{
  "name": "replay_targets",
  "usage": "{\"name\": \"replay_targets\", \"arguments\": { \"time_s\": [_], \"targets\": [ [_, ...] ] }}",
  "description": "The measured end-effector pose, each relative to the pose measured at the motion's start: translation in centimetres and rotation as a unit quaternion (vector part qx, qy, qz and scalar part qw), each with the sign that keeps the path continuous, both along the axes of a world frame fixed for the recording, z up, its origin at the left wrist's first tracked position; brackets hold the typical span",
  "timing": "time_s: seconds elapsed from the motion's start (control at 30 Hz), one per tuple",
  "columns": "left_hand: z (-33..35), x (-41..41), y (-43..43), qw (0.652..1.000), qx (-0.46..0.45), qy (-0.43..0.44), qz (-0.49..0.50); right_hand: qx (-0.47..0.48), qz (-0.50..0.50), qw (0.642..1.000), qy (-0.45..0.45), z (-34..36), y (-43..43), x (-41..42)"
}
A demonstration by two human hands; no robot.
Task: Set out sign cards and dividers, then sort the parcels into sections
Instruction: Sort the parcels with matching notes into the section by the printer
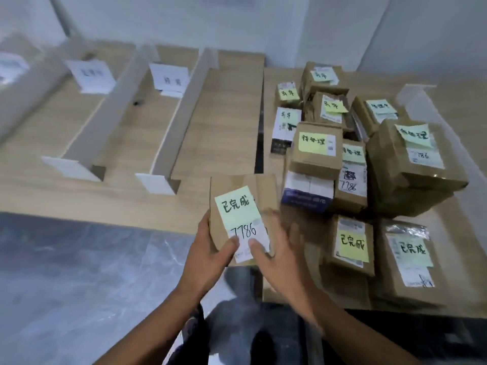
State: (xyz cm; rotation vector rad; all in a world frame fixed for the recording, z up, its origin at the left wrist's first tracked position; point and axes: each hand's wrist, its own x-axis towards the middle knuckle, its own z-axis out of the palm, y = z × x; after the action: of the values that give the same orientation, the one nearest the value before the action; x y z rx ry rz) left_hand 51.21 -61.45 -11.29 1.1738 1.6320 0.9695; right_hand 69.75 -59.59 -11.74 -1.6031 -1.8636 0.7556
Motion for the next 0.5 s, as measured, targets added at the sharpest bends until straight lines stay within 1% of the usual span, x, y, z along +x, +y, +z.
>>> {"name": "replay_targets", "arguments": {
  "time_s": [0.07, 0.17, 0.23, 0.3, 0.43, 0.5],
  "targets": [
    [2.5, -4.2, 0.1, 0.998, 0.042, 0.013, 0.045, 0.010, 0.050, 0.997, 0.050, 2.4, 1.8, -4.4],
    [6.2, -11.3, 0.0, 0.989, 0.099, 0.032, 0.100, 0.098, 0.128, 0.981, 0.109, 5.6, 3.9, -11.9],
    [8.5, -16.7, -0.4, 0.982, 0.130, 0.046, 0.128, 0.112, 0.168, 0.970, 0.135, 7.5, 4.8, -17.6],
    [10.5, -22.5, -1.1, 0.973, 0.152, 0.065, 0.159, 0.116, 0.195, 0.963, 0.144, 9.0, 5.5, -23.8],
    [13.3, -35.0, -3.4, 0.955, 0.179, 0.102, 0.215, 0.153, 0.259, 0.942, 0.151, 11.6, 5.9, -37.2],
    [14.0, -41.1, -4.7, 0.944, 0.190, 0.108, 0.247, 0.150, 0.288, 0.934, 0.150, 12.9, 5.8, -43.9]
  ]
}}
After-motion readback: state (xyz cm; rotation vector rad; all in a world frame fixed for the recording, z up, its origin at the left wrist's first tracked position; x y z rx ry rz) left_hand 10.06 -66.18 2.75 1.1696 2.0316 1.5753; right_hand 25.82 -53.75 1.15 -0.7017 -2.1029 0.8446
